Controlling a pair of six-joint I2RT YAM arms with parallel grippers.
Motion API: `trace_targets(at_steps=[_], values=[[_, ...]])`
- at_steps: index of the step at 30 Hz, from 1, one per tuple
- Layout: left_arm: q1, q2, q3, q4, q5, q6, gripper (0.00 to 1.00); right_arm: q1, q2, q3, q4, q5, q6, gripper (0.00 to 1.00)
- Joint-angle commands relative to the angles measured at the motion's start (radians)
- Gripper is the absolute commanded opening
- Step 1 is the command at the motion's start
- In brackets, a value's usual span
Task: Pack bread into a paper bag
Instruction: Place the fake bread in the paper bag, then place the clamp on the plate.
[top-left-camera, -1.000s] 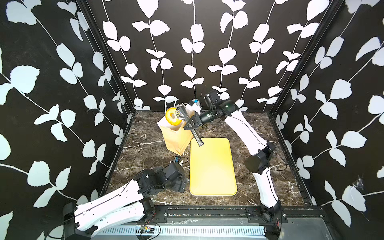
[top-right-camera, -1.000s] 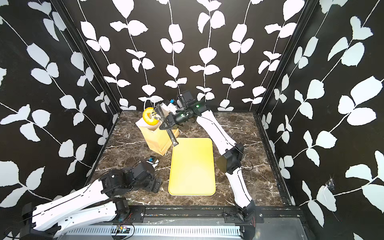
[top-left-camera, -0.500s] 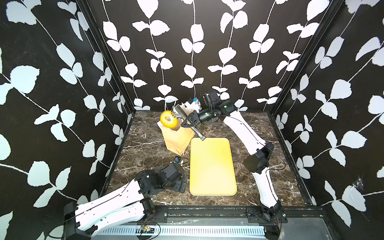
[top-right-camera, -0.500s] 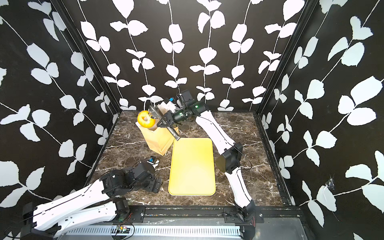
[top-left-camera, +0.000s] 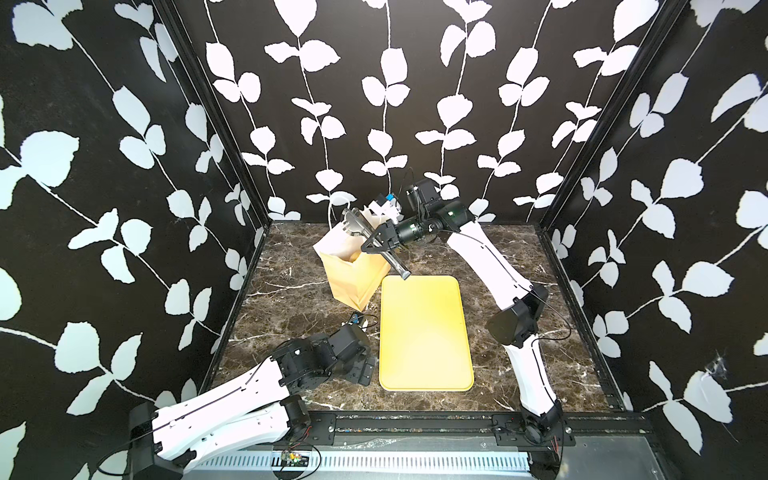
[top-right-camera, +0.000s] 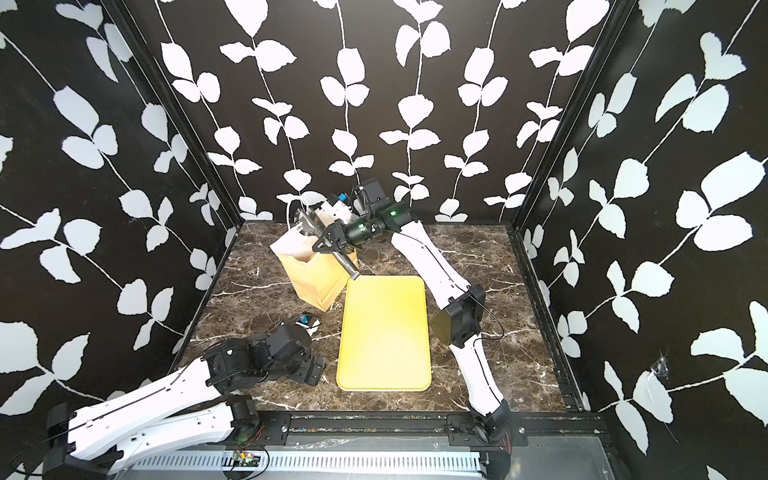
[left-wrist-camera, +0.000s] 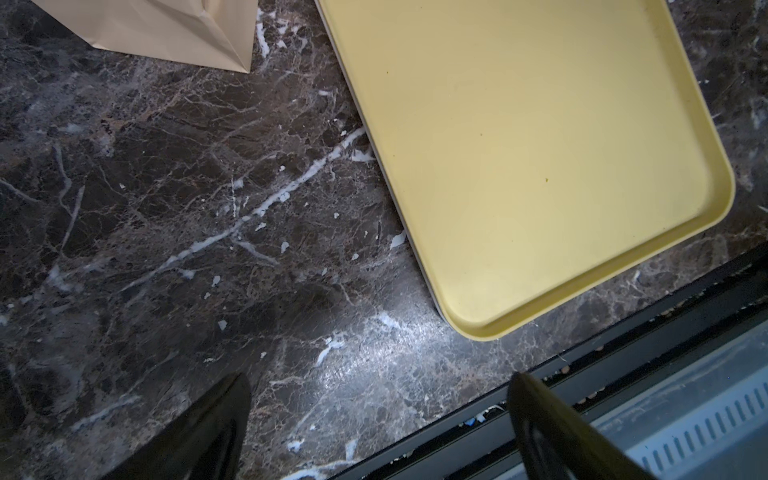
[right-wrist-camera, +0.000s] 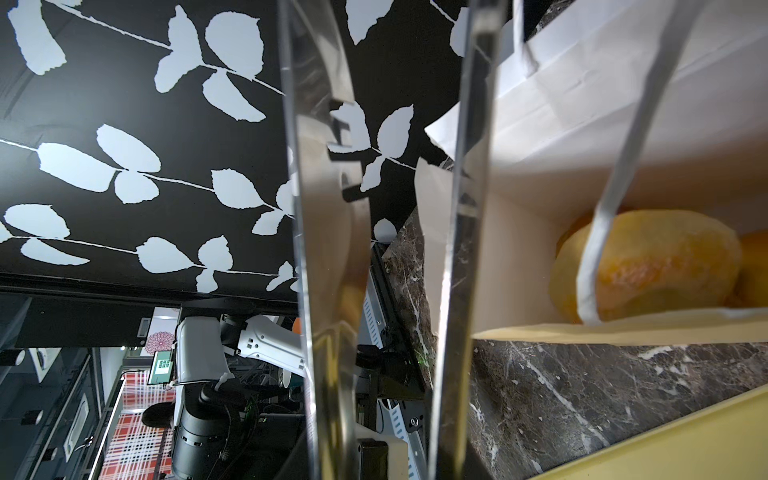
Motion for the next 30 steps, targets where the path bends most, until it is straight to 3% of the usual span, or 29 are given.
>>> trace_targets(at_steps=[1,5,11,15,19,22,27,30], values=[[0.007,-0.020,0.018,0.025,-0.034,0.041,0.98,-0.010,-0.123,0.006,-0.059,0.041,-0.080,0.32],[0.023,-0.096,0.125,-0.060,-0.218,0.089,0.98,-0.062,-0.279,-0.112,-0.207,0.174,-0.200,0.32],[0.066,-0.284,0.203,-0.064,-0.446,0.184,0.99,-0.173,-0.581,-0.546,-0.190,0.281,-0.247,0.32],[0.086,-0.332,0.214,-0.070,-0.499,0.210,0.98,-0.199,-0.736,-0.857,-0.137,0.325,-0.255,0.31],[0.125,-0.288,0.233,-0.045,-0.492,0.256,0.98,-0.199,-0.821,-1.099,-0.035,0.343,-0.225,0.31],[0.278,-0.246,0.217,0.027,-0.324,0.306,0.98,-0.199,-0.849,-1.218,0.063,0.356,-0.198,0.31],[0.730,-0.121,0.170,0.163,0.146,0.366,0.98,-0.199,-0.814,-1.334,0.132,0.393,-0.226,0.30],[0.872,-0.049,0.178,0.220,0.232,0.437,0.98,-0.198,-0.783,-1.372,0.200,0.407,-0.236,0.30]])
